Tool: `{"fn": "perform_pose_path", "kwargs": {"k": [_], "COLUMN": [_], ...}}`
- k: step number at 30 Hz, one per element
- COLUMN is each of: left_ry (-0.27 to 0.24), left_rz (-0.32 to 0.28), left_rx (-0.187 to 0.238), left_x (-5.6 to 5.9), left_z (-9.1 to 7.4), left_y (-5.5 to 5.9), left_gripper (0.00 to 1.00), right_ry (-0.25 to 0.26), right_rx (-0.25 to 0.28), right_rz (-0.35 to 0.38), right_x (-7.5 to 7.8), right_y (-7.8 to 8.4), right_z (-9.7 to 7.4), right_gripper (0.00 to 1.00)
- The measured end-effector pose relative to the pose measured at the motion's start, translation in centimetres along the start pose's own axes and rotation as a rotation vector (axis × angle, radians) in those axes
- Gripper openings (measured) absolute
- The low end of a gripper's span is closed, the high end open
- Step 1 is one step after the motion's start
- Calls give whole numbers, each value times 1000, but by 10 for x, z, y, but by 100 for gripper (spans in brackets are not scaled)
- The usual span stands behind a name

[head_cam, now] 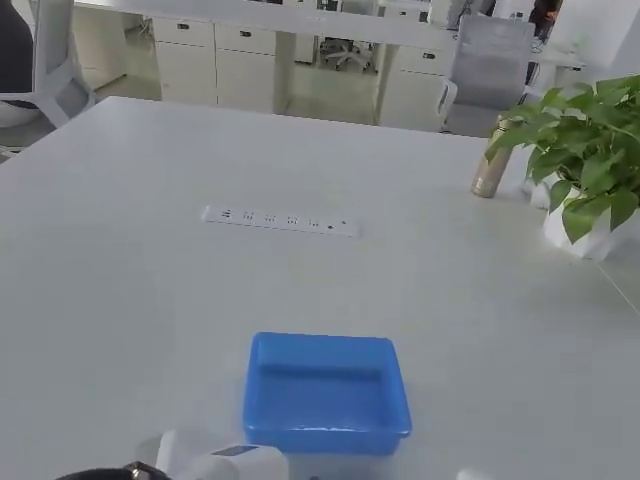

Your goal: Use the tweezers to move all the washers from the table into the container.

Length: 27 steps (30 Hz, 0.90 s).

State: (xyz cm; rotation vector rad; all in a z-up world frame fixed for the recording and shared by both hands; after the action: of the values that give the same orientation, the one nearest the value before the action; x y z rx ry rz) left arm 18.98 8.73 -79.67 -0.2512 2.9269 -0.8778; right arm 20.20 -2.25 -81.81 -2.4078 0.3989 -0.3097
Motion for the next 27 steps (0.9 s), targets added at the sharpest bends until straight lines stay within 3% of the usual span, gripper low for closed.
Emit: {"fn": "perform_pose_path", "kwargs": {"k": [6, 11, 18, 24, 27], "left_ry": [7, 21, 31, 40, 48], "left_rz": [-10, -26, 23, 44, 68], "left_rx": [78, 145, 126, 150, 156], "left_x": [7, 13, 14, 13, 14], "left_z": [-16, -27, -31, -38, -42], "left_y": [-16, -28, -32, -44, -51], "left_gripper": [0, 0, 0, 0, 0], "right_ry": [-10, -49, -83, -116, -138], "right_rx": [7, 7, 13, 26, 47], "right_rz": [-3, -40, -70, -102, -79], "right_x": [-1, -10, -16, -22, -25], "right_y": [-1, -3, -9, -14, -17], "right_z": [0, 4, 5, 7, 8], "right_gripper": [16, 15, 11, 8, 8]}}
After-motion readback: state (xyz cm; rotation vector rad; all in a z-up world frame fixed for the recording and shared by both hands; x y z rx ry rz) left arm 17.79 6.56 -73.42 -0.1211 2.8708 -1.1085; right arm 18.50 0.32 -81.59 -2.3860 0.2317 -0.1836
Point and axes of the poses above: the centre of the closed fingertips' face, and the gripper's own axes: z roughly forward along the fingers, x roughly to its right, y roughly out of its underside, the point moved 4 cm from there along -z, roughly backward along the fingers, and after that the axes turned 4 degrees about y, right-handed, at the moved point
